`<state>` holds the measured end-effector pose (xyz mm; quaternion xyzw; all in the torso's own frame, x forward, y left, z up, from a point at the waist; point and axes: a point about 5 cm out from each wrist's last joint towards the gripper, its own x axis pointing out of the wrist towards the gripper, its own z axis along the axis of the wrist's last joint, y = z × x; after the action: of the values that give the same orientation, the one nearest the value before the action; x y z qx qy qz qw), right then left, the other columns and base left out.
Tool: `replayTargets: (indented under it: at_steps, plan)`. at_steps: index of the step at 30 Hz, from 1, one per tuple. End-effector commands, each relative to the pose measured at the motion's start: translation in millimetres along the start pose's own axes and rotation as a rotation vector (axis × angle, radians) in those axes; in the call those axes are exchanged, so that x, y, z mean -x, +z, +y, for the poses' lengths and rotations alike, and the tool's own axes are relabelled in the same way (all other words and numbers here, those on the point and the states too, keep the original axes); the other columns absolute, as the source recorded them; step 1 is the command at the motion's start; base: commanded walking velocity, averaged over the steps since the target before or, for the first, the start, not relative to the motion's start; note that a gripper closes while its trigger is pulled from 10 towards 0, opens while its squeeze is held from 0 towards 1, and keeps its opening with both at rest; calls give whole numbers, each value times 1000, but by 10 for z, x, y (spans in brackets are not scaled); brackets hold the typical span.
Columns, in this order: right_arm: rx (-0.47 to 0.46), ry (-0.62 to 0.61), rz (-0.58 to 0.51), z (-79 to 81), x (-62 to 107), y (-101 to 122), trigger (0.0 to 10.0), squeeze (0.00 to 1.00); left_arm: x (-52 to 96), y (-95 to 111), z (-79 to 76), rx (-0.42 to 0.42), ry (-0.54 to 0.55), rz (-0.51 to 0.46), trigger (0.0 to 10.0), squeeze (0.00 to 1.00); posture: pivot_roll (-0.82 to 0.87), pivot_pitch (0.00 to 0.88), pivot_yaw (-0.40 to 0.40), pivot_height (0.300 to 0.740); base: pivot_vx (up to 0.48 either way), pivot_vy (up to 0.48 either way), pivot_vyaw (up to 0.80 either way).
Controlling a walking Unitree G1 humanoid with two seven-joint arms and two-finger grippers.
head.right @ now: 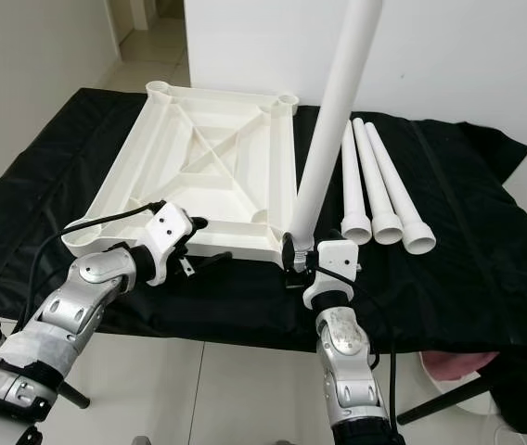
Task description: Building children table
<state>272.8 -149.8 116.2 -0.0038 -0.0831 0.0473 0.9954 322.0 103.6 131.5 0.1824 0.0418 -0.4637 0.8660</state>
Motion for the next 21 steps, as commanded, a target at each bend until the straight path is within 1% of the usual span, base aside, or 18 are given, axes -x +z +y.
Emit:
replayTargets:
  at_steps: [1, 4, 7, 11, 14, 18, 19, 20, 21]
  plan:
    - [-28, 10, 11, -45, 39, -16, 10000, 0, -28, -46, 88, -15, 98, 57, 10000, 0, -44, 27, -8, 740, 0, 0, 0]
    - [-56, 24, 9, -58, 42, -2, 10000, 0, -45, -83, 144, -21, 119, 100, 10000, 0, -49, 26, -2, 740, 0, 0, 0]
    - [-38, 25, 12, -98, 23, 4, 10000, 0, -69, -99, 230, -5, 167, 138, 10000, 0, -51, 23, 3, 740, 0, 0, 0]
    - [-38, 25, 12, -98, 23, 4, 10000, 0, -69, -99, 230, -5, 167, 138, 10000, 0, -51, 23, 3, 740, 0, 0, 0]
    - [-34, 29, 11, -101, 7, 12, 10000, 0, -95, -124, 284, -2, 189, 173, 10000, 0, -51, 22, 5, 740, 0, 0, 0]
    - [-23, 34, 11, -100, -6, 16, 10000, 0, -127, -137, 288, 8, 176, 185, 10000, 0, -55, 21, 7, 740, 0, 0, 0]
    - [-21, 34, 11, -103, -12, 17, 10000, 0, -141, -145, 286, 9, 172, 193, 8863, 0, -60, 19, 9, 740, 0, 0, 0]
    - [-20, 33, 10, -109, -19, 20, 10000, 0, -154, -150, 276, 9, 161, 197, 8863, 0, -60, 19, 9, 740, 0, 0, 0]
    - [-19, 32, 10, -113, -23, 22, 10000, 0, -163, -154, 270, 11, 154, 199, 7373, 0, -60, 19, 9, 740, 0, 0, 0]
